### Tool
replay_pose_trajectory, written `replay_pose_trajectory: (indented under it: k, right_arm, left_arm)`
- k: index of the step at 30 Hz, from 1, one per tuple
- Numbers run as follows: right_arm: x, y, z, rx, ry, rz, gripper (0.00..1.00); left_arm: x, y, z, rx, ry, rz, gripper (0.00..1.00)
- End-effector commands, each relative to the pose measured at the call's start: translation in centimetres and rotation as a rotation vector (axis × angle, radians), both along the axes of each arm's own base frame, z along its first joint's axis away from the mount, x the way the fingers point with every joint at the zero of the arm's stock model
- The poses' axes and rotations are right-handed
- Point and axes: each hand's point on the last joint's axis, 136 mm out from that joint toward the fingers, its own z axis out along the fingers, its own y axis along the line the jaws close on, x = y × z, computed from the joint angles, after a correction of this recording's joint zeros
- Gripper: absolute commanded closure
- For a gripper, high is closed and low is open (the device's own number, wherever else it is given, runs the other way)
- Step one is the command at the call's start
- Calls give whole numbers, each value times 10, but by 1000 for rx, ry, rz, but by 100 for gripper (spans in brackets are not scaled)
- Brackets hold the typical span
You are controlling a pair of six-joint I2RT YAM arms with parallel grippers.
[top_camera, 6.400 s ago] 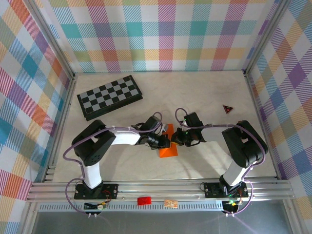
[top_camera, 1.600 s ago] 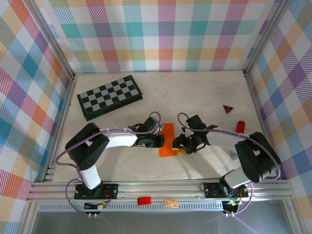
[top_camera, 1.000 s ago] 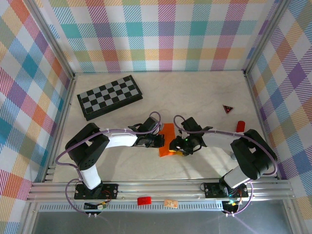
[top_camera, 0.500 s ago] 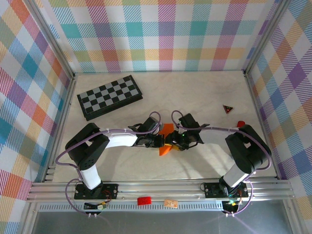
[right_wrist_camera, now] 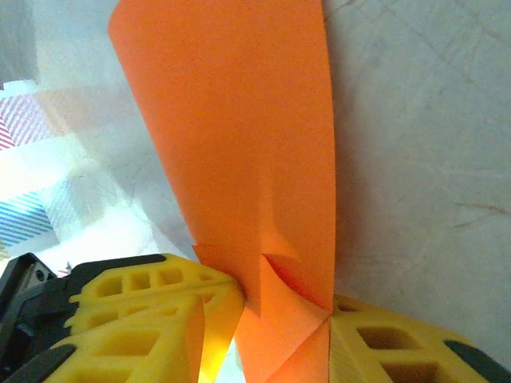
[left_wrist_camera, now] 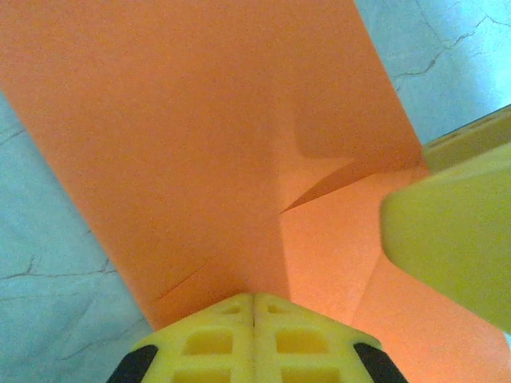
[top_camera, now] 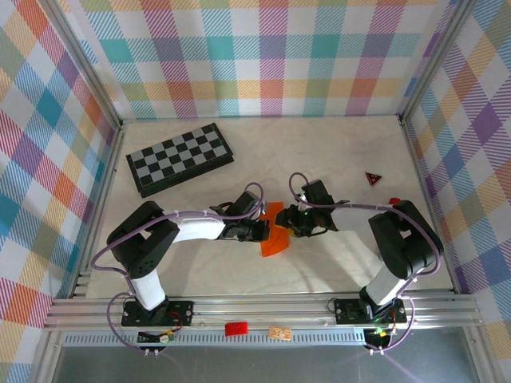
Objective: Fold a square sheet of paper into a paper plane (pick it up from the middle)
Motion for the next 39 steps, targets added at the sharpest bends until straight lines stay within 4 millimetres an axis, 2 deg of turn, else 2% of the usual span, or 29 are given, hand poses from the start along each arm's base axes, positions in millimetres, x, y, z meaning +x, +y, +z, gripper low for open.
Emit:
replay_pose_trajectory:
  k: [1, 11, 19, 26, 30, 34, 39]
  right_arm:
    - [-1, 2, -4, 47, -6, 23, 61]
    - [5, 0, -9, 96, -38, 36, 78]
    - [3, -3, -11, 114, -48, 30, 84]
    - [5, -3, -3, 135, -66, 27, 88]
    - [8, -3, 11, 144, -106, 29, 90]
    - [10, -10, 27, 110, -183, 28, 90]
    - [11, -27, 43, -37, -316, 36, 91]
  left_arm:
    - [-16, 9, -15, 63, 53, -18, 96]
    - [-14, 8, -12, 58, 51, -15, 96]
    - [-14, 8, -12, 61, 47, -14, 96]
    - [-11, 6, -5, 42, 34, -6, 95]
    - [-8, 0, 10, -8, 17, 5, 92]
    - [-1, -1, 37, -56, -49, 34, 87]
    - [11, 17, 74, -68, -186, 111, 80]
